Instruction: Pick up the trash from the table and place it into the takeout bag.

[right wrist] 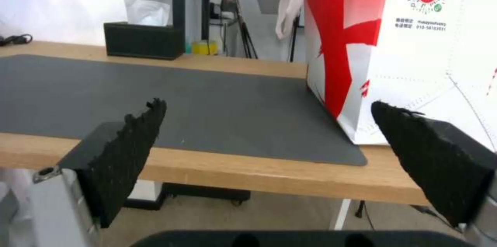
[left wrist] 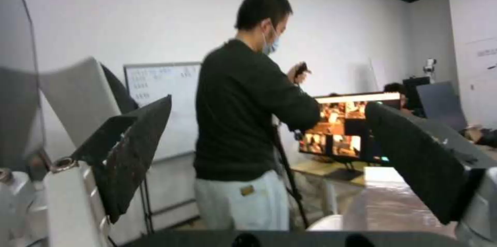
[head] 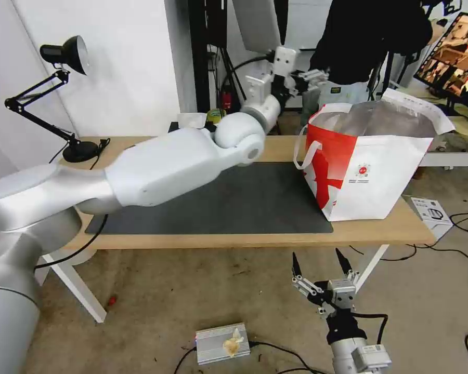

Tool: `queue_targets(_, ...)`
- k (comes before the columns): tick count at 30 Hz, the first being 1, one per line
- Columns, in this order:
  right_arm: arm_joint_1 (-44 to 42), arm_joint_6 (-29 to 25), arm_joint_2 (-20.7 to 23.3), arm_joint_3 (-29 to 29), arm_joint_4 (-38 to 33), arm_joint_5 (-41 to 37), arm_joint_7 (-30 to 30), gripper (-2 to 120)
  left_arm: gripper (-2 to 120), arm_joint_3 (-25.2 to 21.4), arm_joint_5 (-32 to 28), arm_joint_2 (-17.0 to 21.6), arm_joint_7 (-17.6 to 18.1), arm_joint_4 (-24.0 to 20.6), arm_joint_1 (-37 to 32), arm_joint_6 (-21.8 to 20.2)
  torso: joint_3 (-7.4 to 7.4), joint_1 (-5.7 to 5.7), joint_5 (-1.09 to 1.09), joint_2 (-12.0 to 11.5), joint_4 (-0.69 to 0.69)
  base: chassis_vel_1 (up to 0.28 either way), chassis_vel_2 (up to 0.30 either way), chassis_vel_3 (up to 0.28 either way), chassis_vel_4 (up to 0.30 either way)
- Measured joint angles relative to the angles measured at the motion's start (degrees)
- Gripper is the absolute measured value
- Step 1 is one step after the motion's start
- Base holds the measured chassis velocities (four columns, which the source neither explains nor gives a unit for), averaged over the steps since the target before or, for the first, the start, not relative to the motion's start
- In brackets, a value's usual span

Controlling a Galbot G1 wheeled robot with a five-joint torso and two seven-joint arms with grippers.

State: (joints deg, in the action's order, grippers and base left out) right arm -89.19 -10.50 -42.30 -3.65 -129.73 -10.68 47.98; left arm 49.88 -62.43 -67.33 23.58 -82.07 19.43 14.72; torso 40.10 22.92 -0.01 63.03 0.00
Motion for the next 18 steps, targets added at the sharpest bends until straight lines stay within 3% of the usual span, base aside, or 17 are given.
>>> queue_targets(4,0.00,0.00,0.00,0.00,0.00,0.00,0.00,100,100,-0.62,2.28,3.14,1.62,-3.75,-2.18,0.24,0.00,0.00,-0.01,0.00,-0.02,0.000,0.000,0.000,0.000)
queue_targets(9,0.00,0.00,0.00,0.00,0.00,0.00,0.00,100,100,-2.39,5.00,11.32,4.08,-10.17,-5.92,0.17,0.00,0.00,-0.01,0.00,0.00,0.000,0.000,0.000,0.000)
queue_targets(12,0.00,0.00,0.00,0.00,0.00,0.00,0.00,100,100,-5.78,6.71,17.72,5.24,-14.39,-10.29,0.04,0.00,0.00,-0.02,0.00,0.03,0.000,0.000,0.000,0.000)
queue_targets(13,0.00,0.00,0.00,0.00,0.00,0.00,0.00,100,100,-5.78,6.71,17.72,5.24,-14.39,-10.29,0.04,0.00,0.00,-0.02,0.00,0.03,0.000,0.000,0.000,0.000)
queue_targets(17,0.00,0.00,0.00,0.00,0.00,0.00,0.00,100,100,-12.10,10.62,24.74,5.94,-19.66,-19.40,-0.14,0.00,0.00,-0.01,0.00,0.00,0.000,0.000,0.000,0.000)
queue_targets(18,0.00,0.00,0.00,0.00,0.00,0.00,0.00,100,100,-12.10,10.62,24.74,5.94,-19.66,-19.40,-0.14,0.00,0.00,-0.01,0.00,0.00,0.000,0.000,0.000,0.000)
